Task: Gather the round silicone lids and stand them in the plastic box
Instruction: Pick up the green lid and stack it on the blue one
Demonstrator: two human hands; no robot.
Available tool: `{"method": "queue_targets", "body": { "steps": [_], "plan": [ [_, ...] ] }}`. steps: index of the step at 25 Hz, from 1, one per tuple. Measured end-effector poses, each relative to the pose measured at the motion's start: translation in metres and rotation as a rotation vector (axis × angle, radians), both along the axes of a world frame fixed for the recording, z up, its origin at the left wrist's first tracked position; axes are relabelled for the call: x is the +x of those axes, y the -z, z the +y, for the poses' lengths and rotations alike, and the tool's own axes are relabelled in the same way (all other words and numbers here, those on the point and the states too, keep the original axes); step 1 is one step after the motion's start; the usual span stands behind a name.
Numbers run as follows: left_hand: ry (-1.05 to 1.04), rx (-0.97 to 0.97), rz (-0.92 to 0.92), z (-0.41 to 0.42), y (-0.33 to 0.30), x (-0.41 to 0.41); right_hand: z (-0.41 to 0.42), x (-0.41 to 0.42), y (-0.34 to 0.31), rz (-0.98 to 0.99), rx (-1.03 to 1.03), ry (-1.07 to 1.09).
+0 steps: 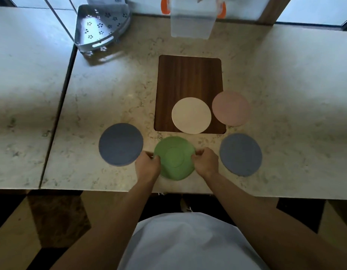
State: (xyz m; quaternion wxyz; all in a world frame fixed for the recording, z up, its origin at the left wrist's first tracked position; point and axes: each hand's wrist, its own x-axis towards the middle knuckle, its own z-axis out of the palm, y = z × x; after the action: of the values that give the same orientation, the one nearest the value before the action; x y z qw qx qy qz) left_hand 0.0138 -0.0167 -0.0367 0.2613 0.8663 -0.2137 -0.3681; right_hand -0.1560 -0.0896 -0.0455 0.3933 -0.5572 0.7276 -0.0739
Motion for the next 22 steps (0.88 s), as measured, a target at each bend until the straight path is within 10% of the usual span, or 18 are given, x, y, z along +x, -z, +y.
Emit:
{"method": "queue_targets", "body": {
  "steps": [12, 22],
  "plan": [
    [-0.056, -0.102, 0.147, -0.033, -0.013, -0.038, -0.047, -0.073, -0.005, -0.329, 0.018, -0.009],
    [0.246, -0.085, 0.295, -0.107, -0.01, -0.148, -0.071, -0.212, -0.002, -0.097, -0.115, 0.198]
  ]
}}
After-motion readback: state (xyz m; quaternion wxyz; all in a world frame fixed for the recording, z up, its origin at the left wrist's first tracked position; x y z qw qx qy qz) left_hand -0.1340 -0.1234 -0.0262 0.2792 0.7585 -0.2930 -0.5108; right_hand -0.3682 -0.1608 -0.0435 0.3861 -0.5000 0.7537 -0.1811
